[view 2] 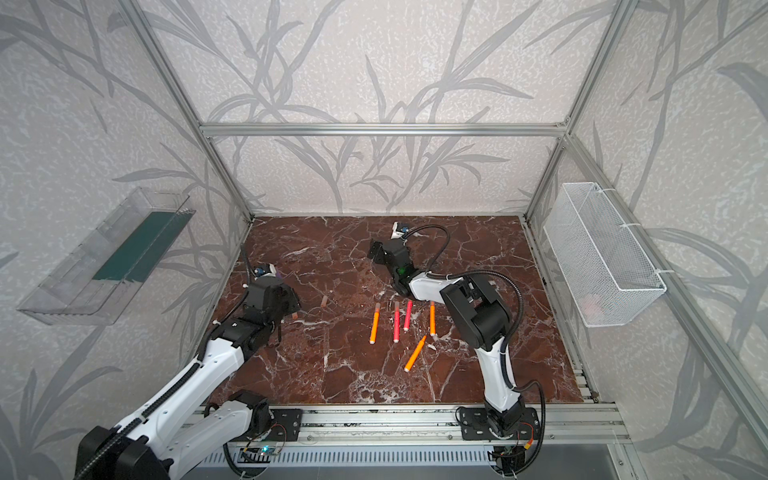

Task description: Insert the pens into the pen caps

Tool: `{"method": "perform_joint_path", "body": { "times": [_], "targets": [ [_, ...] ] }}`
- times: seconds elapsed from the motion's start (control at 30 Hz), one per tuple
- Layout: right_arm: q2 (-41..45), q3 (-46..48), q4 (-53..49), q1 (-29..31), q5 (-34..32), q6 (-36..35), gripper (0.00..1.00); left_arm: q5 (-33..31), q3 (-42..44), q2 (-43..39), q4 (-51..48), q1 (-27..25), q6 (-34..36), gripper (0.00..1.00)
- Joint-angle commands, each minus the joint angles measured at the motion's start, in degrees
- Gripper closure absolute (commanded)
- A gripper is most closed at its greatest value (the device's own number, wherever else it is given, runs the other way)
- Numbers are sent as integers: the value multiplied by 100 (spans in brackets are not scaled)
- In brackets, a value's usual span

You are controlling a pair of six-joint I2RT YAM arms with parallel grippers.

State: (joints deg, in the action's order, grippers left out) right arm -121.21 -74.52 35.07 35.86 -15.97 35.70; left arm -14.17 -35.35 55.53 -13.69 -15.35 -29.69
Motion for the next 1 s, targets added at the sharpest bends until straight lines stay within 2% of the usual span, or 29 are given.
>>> {"method": "perform_joint_path", "body": {
  "times": [0.0,0.13,0.27,0.4,0.57,0.7,0.97],
  "targets": [
    [-232,-302,616,11,-27,34,8,55,-265,93,209,86,69,100],
    [-351,-411,681,12,-82,347,8,114,-332,186,217,197,106,100],
    [-246,-121,1439,36,165,455,10,250,-349,213,251,267,135,100],
    [137,132,1212,140,397,502,10,316,-285,179,304,303,105,100],
    [370,-221,-230,398,1152,580,12,360,-202,161,306,431,10,100],
    [264,-650,-1137,692,1506,562,15,472,-152,163,309,563,-29,100],
    [-20,-1284,-2423,1218,1764,430,18,705,-77,143,326,730,-67,100]
  ]
}}
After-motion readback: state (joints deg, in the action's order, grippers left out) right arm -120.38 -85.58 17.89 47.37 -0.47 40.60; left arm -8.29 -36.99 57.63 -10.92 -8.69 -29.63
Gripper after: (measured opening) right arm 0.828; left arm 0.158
